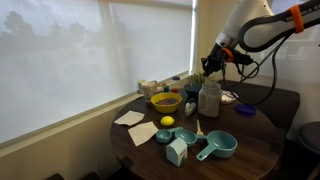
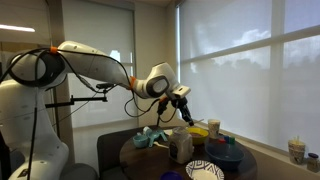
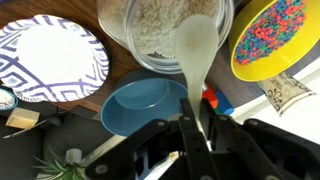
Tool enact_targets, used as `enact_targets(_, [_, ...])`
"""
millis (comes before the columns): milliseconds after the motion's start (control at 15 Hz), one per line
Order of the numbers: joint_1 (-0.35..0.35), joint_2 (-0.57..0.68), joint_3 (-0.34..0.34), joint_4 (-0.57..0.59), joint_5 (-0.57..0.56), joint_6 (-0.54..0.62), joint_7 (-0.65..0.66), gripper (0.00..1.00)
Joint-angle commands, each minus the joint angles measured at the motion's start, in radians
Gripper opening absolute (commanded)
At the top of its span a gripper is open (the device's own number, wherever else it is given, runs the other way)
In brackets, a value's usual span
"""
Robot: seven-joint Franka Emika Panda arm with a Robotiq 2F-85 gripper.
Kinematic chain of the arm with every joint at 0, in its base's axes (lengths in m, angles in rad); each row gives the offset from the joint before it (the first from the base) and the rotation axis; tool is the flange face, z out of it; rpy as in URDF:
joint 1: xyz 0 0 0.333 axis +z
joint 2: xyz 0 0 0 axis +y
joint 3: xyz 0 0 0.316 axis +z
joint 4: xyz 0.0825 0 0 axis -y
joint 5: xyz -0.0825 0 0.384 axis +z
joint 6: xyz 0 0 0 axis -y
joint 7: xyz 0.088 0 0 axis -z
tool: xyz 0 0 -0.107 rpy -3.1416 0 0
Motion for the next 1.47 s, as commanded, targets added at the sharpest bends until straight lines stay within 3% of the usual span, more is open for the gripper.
enact_targets(0, [0.003,-0.005,0.008,-0.019,-0.097,0.049,0.031,0.03])
enact_targets(733, [-0.011,-0.041,0.046,-0.138,-0.317,0.206,0.125,0.03])
enact_targets(1400, [-0.012,-0.048,0.06,-0.145,-0.314,0.148,0.12,0.03])
